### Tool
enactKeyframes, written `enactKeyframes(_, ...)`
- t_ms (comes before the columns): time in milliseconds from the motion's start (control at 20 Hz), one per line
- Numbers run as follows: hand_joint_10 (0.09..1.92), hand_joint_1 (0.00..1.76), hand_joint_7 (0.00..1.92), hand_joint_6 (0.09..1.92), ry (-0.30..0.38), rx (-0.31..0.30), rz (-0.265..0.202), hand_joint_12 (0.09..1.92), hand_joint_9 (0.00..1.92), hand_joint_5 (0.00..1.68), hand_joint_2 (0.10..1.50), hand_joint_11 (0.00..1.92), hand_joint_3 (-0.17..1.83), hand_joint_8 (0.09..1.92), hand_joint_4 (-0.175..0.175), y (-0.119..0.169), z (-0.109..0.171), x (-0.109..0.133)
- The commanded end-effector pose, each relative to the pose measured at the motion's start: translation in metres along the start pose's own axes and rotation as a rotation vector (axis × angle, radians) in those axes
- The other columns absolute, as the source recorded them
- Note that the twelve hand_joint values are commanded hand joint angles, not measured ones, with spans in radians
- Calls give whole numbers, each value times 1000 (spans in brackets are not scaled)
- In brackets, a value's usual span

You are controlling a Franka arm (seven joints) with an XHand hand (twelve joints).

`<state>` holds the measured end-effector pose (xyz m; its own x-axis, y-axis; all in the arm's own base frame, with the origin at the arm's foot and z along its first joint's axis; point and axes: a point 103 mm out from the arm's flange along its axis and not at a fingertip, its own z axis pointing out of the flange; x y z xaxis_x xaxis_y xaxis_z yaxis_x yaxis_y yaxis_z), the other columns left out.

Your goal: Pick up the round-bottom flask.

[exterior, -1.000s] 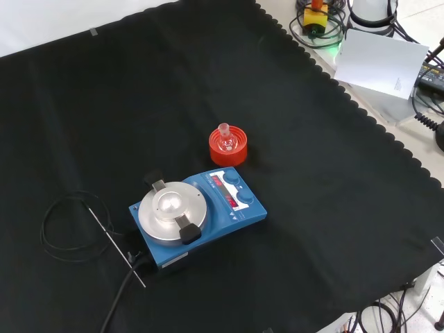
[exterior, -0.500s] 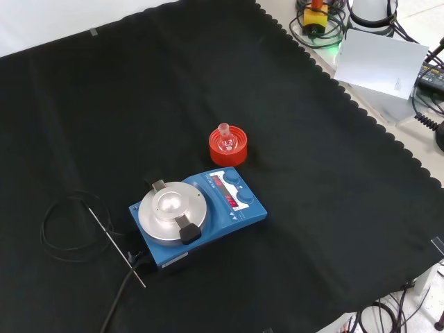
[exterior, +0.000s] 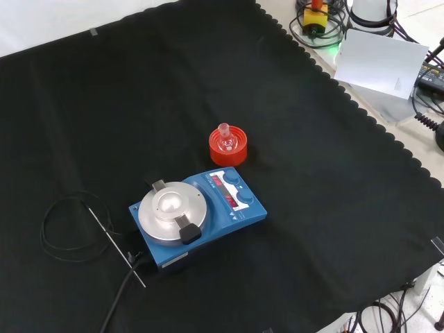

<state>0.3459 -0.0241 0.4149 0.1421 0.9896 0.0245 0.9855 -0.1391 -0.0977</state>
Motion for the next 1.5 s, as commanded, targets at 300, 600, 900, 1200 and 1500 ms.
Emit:
enactKeyframes(300, 665, 157, 74, 270, 45, 96, 31, 1305, 192, 442, 1247, 0, 296, 554, -15, 28, 85, -11)
enactKeyframes(600, 666, 188, 86, 272, 54, 106, 0, 1305, 204, 462, 1245, 0, 285, 558, -20, 43, 122, -14)
enactKeyframes(900, 675, 462, 131, 279, 80, 93, -65, 1320, 261, 518, 1122, 0, 224, 574, -29, 52, 156, -4)
enactKeyframes(1200, 647, 701, 167, 240, 89, 131, -107, 1358, 335, 573, 899, 0, 352, 581, -27, 62, 183, 21)
enactKeyframes(1500, 650, 846, 184, 237, 92, 142, -130, 1391, 366, 600, 722, 0, 547, 595, -36, 70, 209, 38)
